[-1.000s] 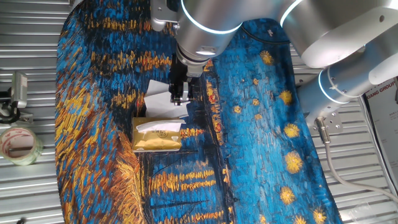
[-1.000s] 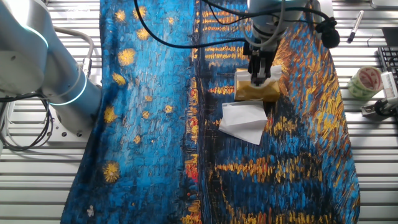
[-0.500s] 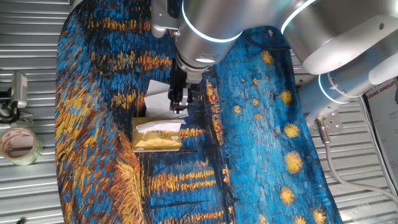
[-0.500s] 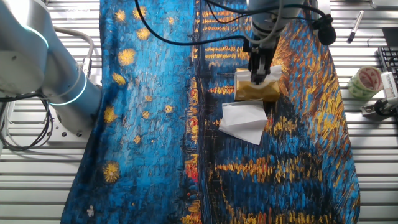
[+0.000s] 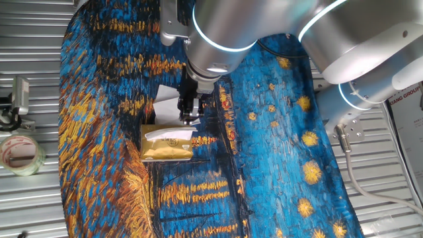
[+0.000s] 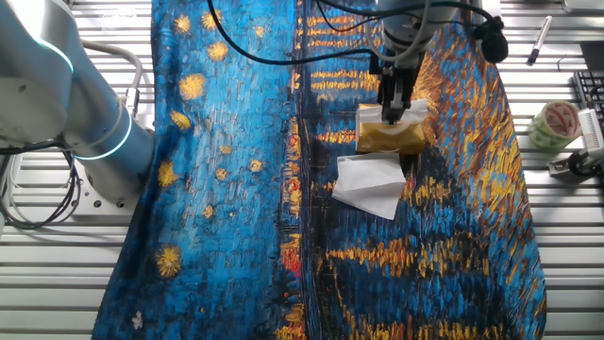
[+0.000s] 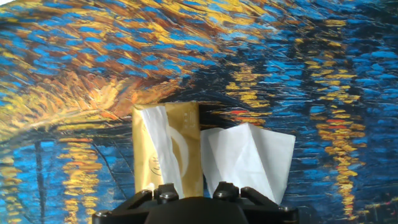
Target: Pull out a napkin
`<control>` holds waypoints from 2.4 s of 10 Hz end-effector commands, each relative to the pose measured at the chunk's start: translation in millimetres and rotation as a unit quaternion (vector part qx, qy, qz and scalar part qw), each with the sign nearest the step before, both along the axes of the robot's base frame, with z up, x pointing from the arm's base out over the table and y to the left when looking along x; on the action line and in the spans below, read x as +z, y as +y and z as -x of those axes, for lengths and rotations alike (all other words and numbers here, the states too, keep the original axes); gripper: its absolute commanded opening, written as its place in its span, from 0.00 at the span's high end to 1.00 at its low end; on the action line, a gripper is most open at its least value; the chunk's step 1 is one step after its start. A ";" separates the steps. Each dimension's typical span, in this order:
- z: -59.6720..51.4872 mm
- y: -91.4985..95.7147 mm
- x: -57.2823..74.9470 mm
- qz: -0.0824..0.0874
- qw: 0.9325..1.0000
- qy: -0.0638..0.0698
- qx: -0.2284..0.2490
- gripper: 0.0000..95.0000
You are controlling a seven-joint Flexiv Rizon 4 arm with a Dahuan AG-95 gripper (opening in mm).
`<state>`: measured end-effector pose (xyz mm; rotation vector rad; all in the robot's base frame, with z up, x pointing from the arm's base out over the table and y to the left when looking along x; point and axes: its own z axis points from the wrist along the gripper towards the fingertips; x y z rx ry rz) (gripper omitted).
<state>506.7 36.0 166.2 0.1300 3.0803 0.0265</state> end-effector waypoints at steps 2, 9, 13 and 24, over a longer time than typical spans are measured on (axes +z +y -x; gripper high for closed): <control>0.0 0.0 -0.1 0.000 1.000 -0.001 0.006 0.80; -1.7 -1.3 -7.5 -0.001 1.000 -0.007 0.006 0.80; -3.1 -2.5 -14.9 0.000 1.000 -0.011 0.005 0.80; -8.4 3.7 -15.3 0.000 1.000 -0.007 0.012 0.80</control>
